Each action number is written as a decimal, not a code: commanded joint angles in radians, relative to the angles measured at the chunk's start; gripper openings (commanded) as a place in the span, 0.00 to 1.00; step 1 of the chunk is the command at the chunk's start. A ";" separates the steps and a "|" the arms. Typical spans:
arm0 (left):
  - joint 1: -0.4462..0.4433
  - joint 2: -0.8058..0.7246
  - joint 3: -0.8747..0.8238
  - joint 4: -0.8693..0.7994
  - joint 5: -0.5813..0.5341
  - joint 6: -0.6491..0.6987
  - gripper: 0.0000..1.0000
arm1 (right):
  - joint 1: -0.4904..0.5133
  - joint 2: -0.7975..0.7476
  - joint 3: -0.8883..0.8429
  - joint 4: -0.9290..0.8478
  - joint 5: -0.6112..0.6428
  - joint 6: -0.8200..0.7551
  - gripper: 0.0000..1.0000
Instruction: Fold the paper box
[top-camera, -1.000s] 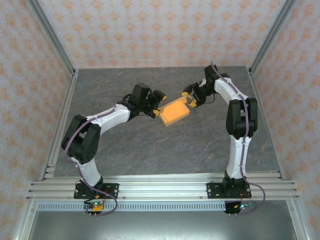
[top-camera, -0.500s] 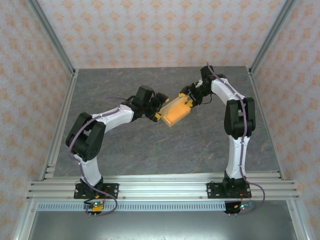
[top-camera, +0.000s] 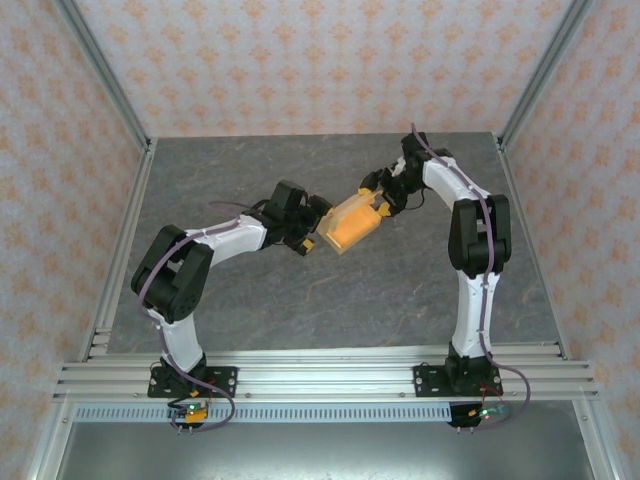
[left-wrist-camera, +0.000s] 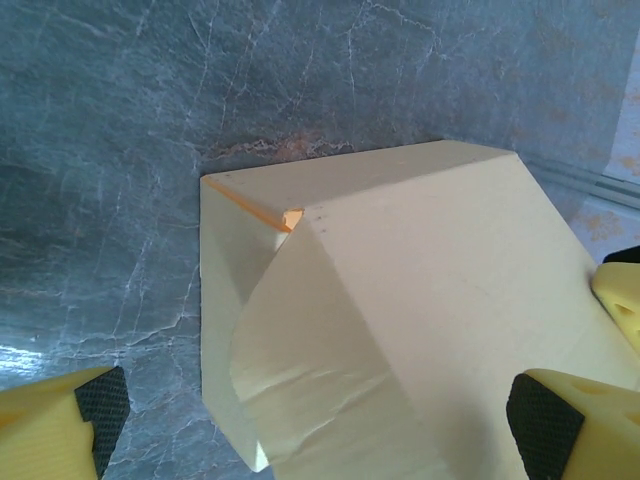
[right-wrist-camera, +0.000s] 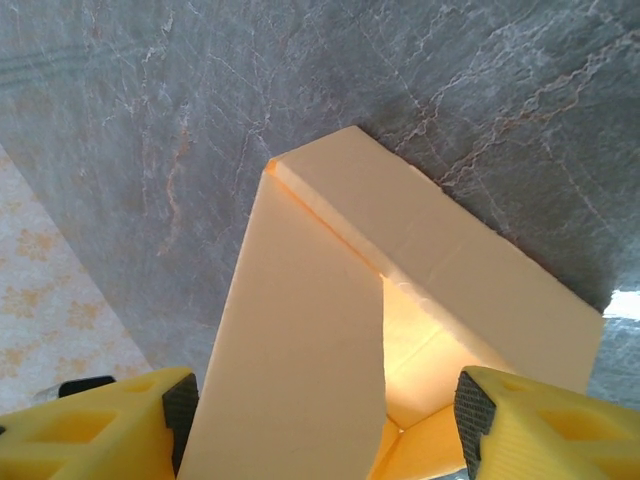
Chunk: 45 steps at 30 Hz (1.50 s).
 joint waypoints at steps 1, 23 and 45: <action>0.000 -0.040 -0.019 -0.004 -0.041 0.016 1.00 | -0.010 0.004 -0.015 0.031 0.050 -0.056 0.71; 0.169 0.033 0.069 -0.007 0.039 0.093 1.00 | 0.073 -0.398 -0.595 0.586 0.109 0.685 0.75; 0.165 -0.036 0.001 -0.225 0.067 0.338 1.00 | -0.137 -0.189 -0.349 0.326 0.087 0.182 0.53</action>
